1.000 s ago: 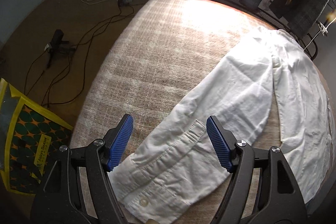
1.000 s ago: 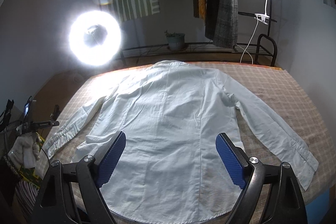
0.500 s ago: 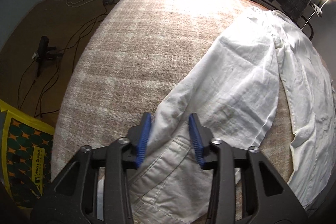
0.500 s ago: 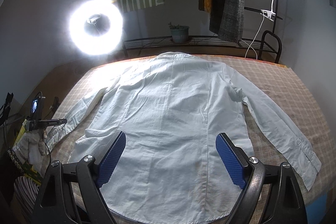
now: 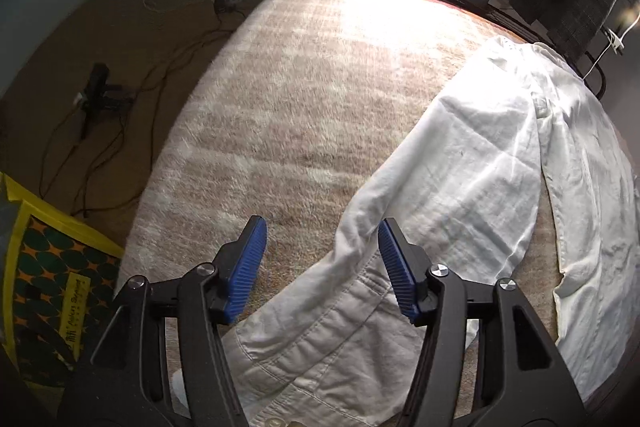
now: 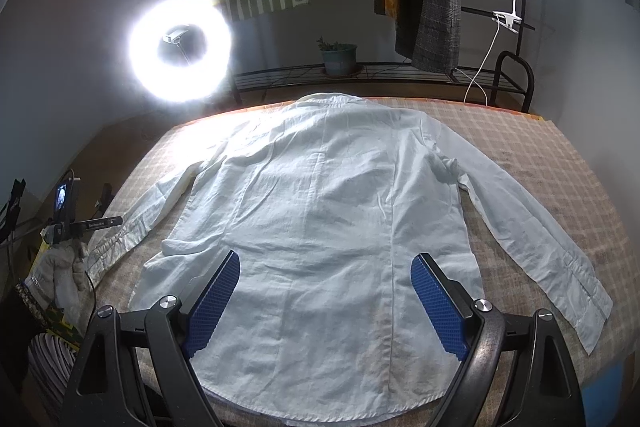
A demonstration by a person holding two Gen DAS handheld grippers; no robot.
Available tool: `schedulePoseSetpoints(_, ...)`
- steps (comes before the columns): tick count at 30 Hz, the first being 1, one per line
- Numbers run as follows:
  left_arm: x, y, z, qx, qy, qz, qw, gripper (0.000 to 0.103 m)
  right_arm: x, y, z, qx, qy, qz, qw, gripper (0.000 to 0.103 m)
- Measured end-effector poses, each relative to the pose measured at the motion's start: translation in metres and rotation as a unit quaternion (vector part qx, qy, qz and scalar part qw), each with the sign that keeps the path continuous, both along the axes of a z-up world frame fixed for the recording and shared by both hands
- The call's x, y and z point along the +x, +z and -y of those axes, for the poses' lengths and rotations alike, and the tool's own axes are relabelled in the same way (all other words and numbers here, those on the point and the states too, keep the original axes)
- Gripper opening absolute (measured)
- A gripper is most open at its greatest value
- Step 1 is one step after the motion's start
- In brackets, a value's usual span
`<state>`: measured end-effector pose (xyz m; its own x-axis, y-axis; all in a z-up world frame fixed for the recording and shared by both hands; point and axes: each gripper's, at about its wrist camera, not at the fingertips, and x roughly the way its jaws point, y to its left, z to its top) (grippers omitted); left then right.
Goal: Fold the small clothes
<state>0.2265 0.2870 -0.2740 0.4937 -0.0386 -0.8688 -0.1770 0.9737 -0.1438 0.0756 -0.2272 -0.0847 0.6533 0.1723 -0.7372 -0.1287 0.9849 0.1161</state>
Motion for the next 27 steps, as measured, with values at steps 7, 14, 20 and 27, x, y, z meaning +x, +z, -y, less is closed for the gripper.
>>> schedulePoseSetpoints(7,0.002,-0.004,0.012,-0.01,-0.016,-0.001,0.9998,0.0,0.0,0.0,0.001,-0.001,-0.001,0.002,1.0,0.09)
schedulePoseSetpoints(14,-0.008,0.049,0.03,-0.082,-0.016,0.068,0.9942,0.0,-0.005,0.004,0.009,0.003,-0.006,0.005,1.0,0.09)
schedulePoseSetpoints(20,-0.027,0.091,0.09,-0.093,-0.081,0.108,0.9864,0.0,-0.012,0.007,0.018,0.015,-0.012,0.009,1.0,0.09)
schedulePoseSetpoints(27,-0.061,0.106,0.197,-0.07,-0.175,0.122,0.9744,0.0,-0.019,0.007,0.026,0.025,-0.011,0.01,1.0,0.09)
